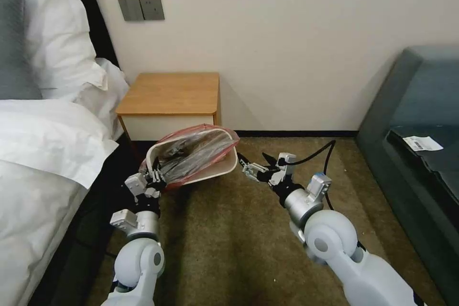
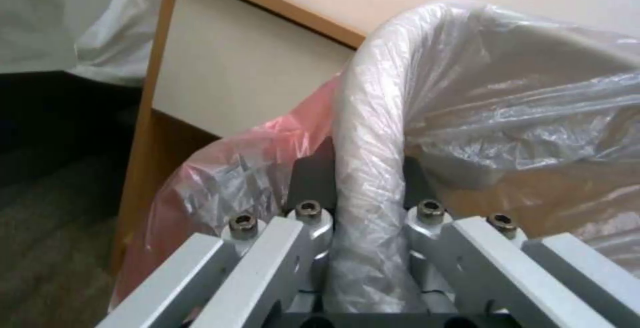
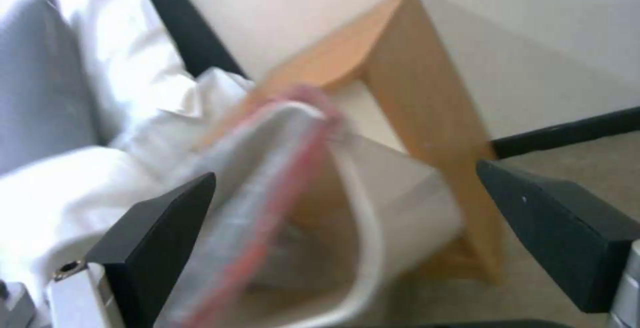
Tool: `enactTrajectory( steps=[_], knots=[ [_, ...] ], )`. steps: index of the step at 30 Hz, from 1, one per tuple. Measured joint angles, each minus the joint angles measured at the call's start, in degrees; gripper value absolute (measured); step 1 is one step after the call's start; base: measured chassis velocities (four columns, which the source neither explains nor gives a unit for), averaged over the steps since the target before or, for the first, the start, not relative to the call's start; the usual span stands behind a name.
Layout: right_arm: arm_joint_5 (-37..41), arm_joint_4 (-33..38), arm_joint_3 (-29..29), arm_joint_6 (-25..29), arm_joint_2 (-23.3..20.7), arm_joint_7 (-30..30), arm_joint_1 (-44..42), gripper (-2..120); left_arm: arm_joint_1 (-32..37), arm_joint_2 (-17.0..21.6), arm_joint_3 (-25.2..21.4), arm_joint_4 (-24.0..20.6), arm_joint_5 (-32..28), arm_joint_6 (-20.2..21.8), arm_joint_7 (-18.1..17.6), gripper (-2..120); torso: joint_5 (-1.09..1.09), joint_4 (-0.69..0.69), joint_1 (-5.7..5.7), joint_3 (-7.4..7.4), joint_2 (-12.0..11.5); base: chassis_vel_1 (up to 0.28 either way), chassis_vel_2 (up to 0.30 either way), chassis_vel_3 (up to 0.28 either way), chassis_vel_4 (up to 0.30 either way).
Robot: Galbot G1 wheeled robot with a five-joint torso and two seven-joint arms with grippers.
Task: Pick up the garbage bag from the table and place it over the trash can.
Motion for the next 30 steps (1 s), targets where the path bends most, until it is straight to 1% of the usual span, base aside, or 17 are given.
enactTrajectory(
  steps=[3, 4, 6, 9, 16, 22, 30],
  knots=[
    [2.99, 4.92, -0.57, 0.51, 0.97, 0.93, -2.95, 100, 0.85, -0.01, 0.53, 0.32, 1.42, -0.41, 0.25, 9, 0.00, 0.00, 0.00, 0.00, 0.00, 0.000, 0.000, 0.000, 0.000],
    [2.99, 4.92, -0.57, 0.51, 0.97, 0.93, -2.95, 100, 0.85, -0.01, 0.53, 0.32, 1.42, -0.41, 0.25, 9, 0.00, 0.00, 0.00, 0.00, 0.00, 0.000, 0.000, 0.000, 0.000],
    [3.58, 7.32, -1.23, 0.50, 1.32, 0.72, -4.77, 100, 1.48, -0.15, 0.70, 0.37, 2.19, -0.80, 0.39, 9, 0.00, 0.00, 0.00, -0.01, 0.00, 0.000, 0.000, 0.000, 0.000],
    [3.45, 7.79, -1.77, 0.34, 1.72, 0.05, -5.61, 100, 2.22, -0.34, 0.85, 0.29, 2.92, -1.09, 0.48, 9, 0.00, 0.00, 0.00, 0.00, 0.00, 0.000, 0.000, 0.000, 0.000],
    [3.07, 4.12, -2.83, 0.33, 3.18, -1.07, -5.09, 100, 3.43, -0.70, 1.22, -1.20, 3.91, -1.37, 0.66, 9, 0.01, 0.00, 0.00, 0.00, 0.00, 0.000, 0.000, 0.000, 0.000],
    [2.57, 2.15, -3.65, 0.33, 4.15, -1.87, -3.90, 100, 4.22, -0.70, 1.19, -1.54, 4.10, -1.57, 0.71, 9, 0.01, 0.01, 0.00, 0.00, 0.00, 0.000, 0.000, 0.000, 0.000],
    [1.90, -1.51, -5.34, 0.72, 6.08, -2.21, -1.16, 96, 5.44, -0.94, 1.34, -2.74, 4.50, -1.59, 1.02, 9, 0.01, 0.00, 0.00, 0.00, 0.00, 0.000, 0.000, 0.000, 0.000]
  ],
)
